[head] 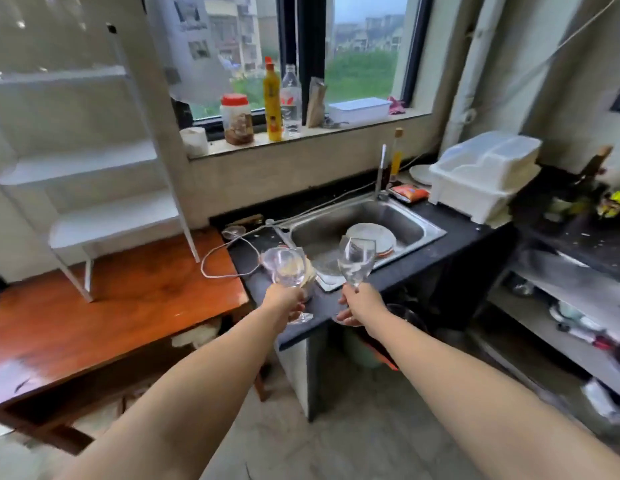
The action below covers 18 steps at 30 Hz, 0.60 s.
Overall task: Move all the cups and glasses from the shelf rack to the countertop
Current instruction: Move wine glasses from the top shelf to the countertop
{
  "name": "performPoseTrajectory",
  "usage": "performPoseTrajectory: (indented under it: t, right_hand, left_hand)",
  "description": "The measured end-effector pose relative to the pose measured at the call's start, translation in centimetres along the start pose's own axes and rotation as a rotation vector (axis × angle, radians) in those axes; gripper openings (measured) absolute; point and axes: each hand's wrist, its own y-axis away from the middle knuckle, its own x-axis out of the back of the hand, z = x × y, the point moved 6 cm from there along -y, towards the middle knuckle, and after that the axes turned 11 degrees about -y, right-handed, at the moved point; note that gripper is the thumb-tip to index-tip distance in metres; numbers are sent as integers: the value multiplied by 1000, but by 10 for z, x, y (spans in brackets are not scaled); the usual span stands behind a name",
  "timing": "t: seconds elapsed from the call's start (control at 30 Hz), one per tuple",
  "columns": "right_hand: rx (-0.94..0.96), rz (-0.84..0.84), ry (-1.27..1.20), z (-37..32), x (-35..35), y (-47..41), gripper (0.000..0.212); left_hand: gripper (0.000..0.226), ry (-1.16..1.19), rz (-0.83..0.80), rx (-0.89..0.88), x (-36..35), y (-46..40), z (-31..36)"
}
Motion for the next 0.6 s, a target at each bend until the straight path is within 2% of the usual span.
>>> performPoseTrajectory:
  t: [0.07, 0.1, 0.2, 0.3, 0.6]
  right_hand:
    - [-18, 62, -8, 13, 53, 5, 21]
    - [-20, 94, -18, 18, 80, 9, 20]
    - [-24, 187, -49, 29, 154, 21, 21]
    - [-36, 266, -85, 39, 218, 36, 21]
    - [-80, 597, -275, 85, 401, 85, 20]
  left_hand:
    - [11, 84, -213, 45, -59, 23, -1]
    - [13, 68, -248, 47, -85, 30, -1]
    - [31, -16, -204, 18, -148, 41, 0]
    - [31, -143, -212, -27, -207, 55, 10]
    - [34, -277, -439, -63, -405, 70, 17]
